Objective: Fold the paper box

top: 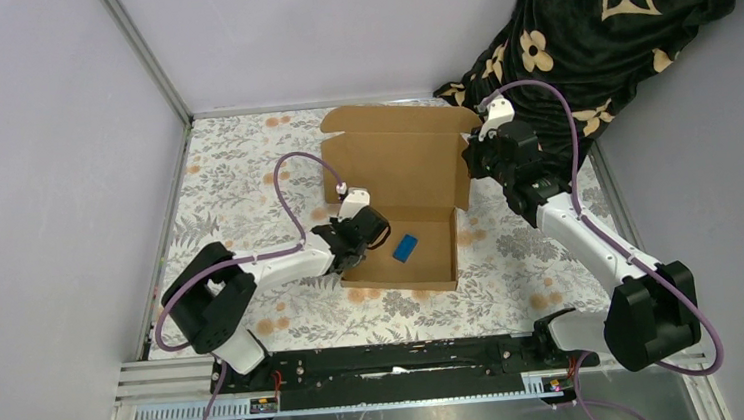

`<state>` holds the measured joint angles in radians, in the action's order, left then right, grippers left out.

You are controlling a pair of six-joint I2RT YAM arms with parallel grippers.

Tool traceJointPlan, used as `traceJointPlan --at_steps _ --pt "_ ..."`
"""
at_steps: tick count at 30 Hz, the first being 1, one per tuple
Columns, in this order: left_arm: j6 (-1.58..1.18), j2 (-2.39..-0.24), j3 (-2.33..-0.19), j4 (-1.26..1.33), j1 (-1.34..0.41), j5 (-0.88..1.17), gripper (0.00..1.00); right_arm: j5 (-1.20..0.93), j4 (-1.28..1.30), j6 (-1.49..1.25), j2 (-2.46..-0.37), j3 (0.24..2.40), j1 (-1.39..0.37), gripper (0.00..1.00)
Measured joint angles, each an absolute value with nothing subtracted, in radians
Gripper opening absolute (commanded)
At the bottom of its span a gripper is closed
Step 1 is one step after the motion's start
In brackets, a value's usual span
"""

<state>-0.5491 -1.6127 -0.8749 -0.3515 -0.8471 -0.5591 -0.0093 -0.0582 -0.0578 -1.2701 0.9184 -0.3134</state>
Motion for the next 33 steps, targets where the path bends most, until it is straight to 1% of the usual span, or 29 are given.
traceJointPlan --at_steps 1,3,7,8,14,17,22,25,33 --pt "-0.549 -1.613 -0.875 -0.352 -0.849 -0.566 0.13 -0.008 -0.057 -0.058 -1.270 0.918 -0.313 0.25" --pt "-0.549 -1.613 -0.875 -0.351 -0.851 -0.571 0.13 -0.004 -0.053 -0.062 -1.270 0.919 -0.313 0.34" --pt "-0.549 -1.613 -0.875 -0.352 -0.851 -0.580 0.13 0.009 0.030 -0.083 -1.289 0.948 -0.314 0.59" --pt "-0.549 -1.613 -0.875 -0.352 -0.851 -0.582 0.13 0.009 0.055 -0.091 -1.296 0.959 -0.314 0.61" --pt "-0.550 -1.614 -0.873 -0.342 -0.851 -0.588 0.13 0.011 0.209 -0.146 -1.307 0.999 -0.314 0.62" --pt "-0.550 -1.621 -0.873 -0.331 -0.851 -0.588 0.12 0.007 0.271 -0.176 -1.302 0.995 -0.314 0.60" --pt "-0.557 -1.632 -0.873 -0.299 -0.851 -0.592 0.12 -0.030 0.318 -0.217 -1.236 0.913 -0.314 0.56" --pt "-0.567 -1.639 -0.870 -0.267 -0.851 -0.593 0.12 -0.061 0.340 -0.240 -1.201 0.854 -0.316 0.56" --pt "-0.595 -1.665 -0.871 -0.194 -0.851 -0.598 0.11 -0.093 0.355 -0.276 -1.211 0.803 -0.363 0.54"
